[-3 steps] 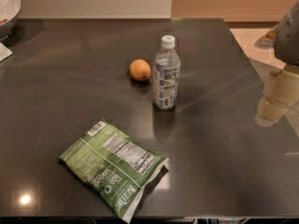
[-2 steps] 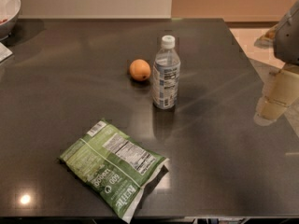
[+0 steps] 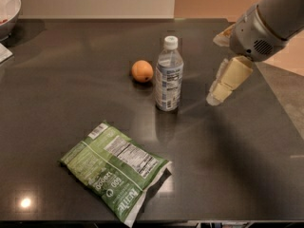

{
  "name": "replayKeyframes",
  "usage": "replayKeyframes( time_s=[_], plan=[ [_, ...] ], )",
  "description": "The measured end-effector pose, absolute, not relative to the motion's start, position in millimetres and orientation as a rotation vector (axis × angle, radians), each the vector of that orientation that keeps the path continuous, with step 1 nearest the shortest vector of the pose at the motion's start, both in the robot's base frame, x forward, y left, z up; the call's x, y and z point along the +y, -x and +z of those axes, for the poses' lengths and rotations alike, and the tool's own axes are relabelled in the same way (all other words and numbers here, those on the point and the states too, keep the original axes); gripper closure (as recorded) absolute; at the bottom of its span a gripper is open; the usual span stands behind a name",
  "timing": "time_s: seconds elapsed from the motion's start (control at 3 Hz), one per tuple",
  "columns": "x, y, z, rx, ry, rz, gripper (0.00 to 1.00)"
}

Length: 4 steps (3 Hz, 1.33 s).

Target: Move blue plastic bottle near green jalapeno chip bag

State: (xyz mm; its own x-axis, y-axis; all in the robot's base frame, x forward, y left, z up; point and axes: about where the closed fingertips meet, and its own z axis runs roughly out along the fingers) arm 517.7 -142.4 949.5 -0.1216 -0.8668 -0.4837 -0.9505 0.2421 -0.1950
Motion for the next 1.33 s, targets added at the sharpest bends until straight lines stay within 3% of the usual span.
replayKeyframes(
  time_s=[1.0, 1.33],
  plan=[
    [-78, -560, 928, 1.877, 1.614, 0.463, 0.0],
    [-64, -561, 923, 1.854, 1.616, 0.516, 0.09]
  ],
)
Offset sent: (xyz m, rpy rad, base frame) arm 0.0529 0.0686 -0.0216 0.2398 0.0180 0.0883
